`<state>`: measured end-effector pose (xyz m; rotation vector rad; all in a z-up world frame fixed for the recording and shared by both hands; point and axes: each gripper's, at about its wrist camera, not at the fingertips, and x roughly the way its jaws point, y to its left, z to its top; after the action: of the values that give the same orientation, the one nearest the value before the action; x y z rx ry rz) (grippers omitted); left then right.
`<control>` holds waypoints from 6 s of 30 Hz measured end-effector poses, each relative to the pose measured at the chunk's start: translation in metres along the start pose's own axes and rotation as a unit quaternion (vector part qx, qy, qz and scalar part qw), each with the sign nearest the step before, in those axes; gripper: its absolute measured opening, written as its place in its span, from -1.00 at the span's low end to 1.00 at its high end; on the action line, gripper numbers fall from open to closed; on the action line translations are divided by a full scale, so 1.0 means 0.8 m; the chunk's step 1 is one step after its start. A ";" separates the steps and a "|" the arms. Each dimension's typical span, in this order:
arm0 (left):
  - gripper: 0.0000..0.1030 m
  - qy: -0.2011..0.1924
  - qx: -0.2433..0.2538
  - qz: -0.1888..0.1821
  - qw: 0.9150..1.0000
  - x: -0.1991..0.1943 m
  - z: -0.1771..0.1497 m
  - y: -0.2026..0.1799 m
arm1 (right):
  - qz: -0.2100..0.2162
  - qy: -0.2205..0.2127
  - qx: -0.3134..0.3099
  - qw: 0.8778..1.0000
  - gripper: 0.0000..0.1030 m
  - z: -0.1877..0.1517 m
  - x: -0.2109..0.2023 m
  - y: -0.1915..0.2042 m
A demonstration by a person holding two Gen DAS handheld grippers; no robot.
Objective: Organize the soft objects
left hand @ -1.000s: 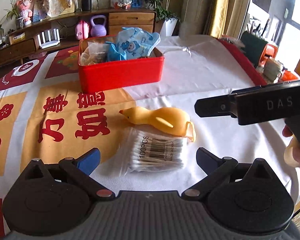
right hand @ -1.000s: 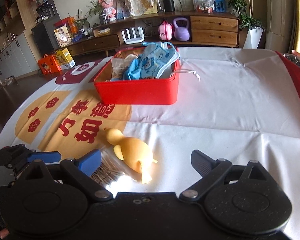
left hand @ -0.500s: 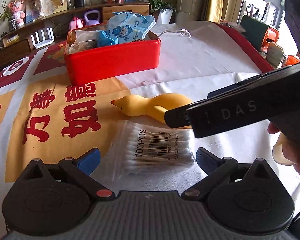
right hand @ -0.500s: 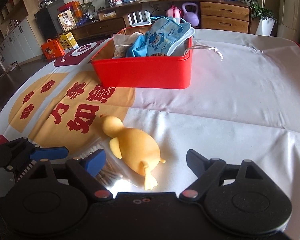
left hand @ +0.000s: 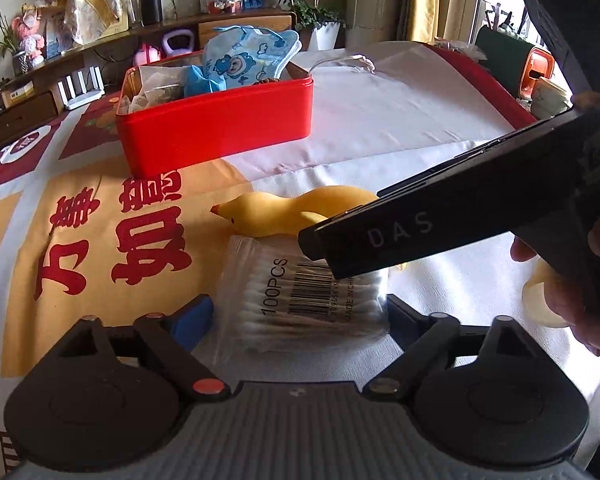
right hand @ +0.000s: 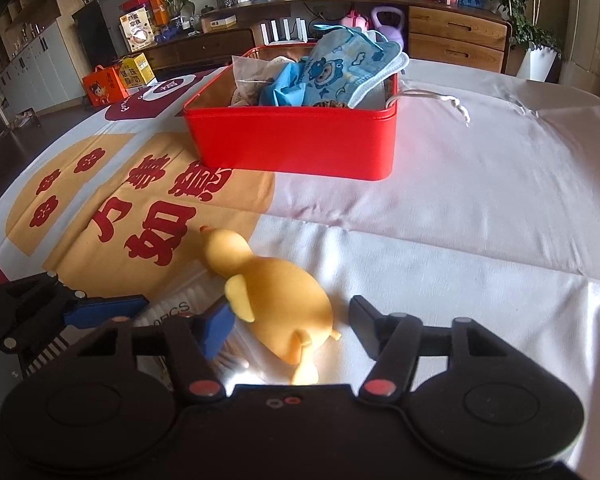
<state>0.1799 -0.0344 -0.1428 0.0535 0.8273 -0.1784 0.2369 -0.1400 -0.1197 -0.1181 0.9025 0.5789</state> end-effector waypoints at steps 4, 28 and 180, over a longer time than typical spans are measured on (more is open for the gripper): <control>0.51 -0.003 0.002 0.002 1.000 -0.001 0.001 -0.002 | 0.002 -0.001 -0.003 1.000 -0.10 0.000 -0.002 0.003; 0.41 -0.017 -0.035 -0.007 0.999 -0.030 0.008 0.012 | -0.021 -0.033 0.031 0.999 -0.39 -0.006 -0.054 0.003; 0.59 -0.074 -0.090 0.038 0.993 -0.070 0.213 0.121 | -0.049 -0.128 -0.008 0.991 0.67 0.118 -0.129 0.014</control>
<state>0.2843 0.0488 0.0117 -0.0963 0.6902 -0.0352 0.2486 -0.1431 0.0197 -0.0986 0.6392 0.4964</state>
